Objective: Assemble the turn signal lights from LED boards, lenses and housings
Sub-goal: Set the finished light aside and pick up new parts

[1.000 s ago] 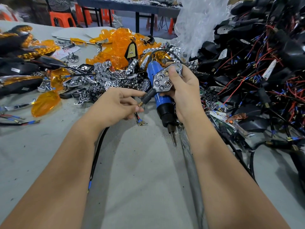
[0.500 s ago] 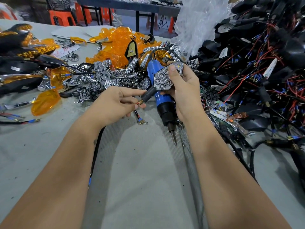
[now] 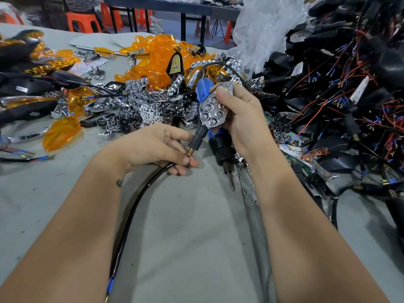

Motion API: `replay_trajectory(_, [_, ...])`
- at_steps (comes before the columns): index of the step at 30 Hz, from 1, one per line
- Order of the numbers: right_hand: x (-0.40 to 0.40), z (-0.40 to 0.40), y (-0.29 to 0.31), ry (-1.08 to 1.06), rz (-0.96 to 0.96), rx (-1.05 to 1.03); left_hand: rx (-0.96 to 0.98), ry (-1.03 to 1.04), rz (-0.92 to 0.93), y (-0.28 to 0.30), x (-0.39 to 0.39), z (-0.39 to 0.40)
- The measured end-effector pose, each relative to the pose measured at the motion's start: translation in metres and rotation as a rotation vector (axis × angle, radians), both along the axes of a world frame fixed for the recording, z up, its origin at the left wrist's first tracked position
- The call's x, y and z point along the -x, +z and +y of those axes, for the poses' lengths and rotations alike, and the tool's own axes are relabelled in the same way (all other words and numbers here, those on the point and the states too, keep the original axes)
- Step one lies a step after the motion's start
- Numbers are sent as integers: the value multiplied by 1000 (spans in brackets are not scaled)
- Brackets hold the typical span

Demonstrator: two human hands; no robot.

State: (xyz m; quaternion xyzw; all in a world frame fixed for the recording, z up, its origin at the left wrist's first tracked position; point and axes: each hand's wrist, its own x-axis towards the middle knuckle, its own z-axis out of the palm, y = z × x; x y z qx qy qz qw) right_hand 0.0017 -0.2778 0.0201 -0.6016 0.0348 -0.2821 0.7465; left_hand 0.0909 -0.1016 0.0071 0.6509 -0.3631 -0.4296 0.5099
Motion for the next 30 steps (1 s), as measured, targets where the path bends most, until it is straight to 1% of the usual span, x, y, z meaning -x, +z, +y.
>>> replay_trajectory(2, [-3,-1,-1,-21,41,-7,-20,4,-13,0,1,-2])
replay_trajectory(4, [-8,-4,-2,-79,159,-27,-32,15,-27,0,1,-3])
replay_trajectory(6, [-11,-5,-1,-102,246,-92,-33,20,-22,0,1,-3])
replay_trajectory(7, [-11,-5,-1,-87,251,-115,-31,24,-15,0,1,-3])
replay_trajectory(10, [-10,-5,-1,-39,204,-139,-25,24,2,0,1,-3])
replay_trajectory(15, [-8,-3,-3,-108,167,12,-18,-6,36,1,-3,1])
replay_trajectory(20, [-4,-1,-4,-87,99,60,-33,-13,39,2,-5,5])
replay_trajectory(24, [-3,0,-3,-86,76,68,-30,65,-21,2,-7,6])
replay_trajectory(27, [-4,2,-1,-114,87,64,14,136,-77,2,-7,7])
replay_trajectory(30, [-3,4,0,-116,45,61,85,264,-64,4,-7,7])
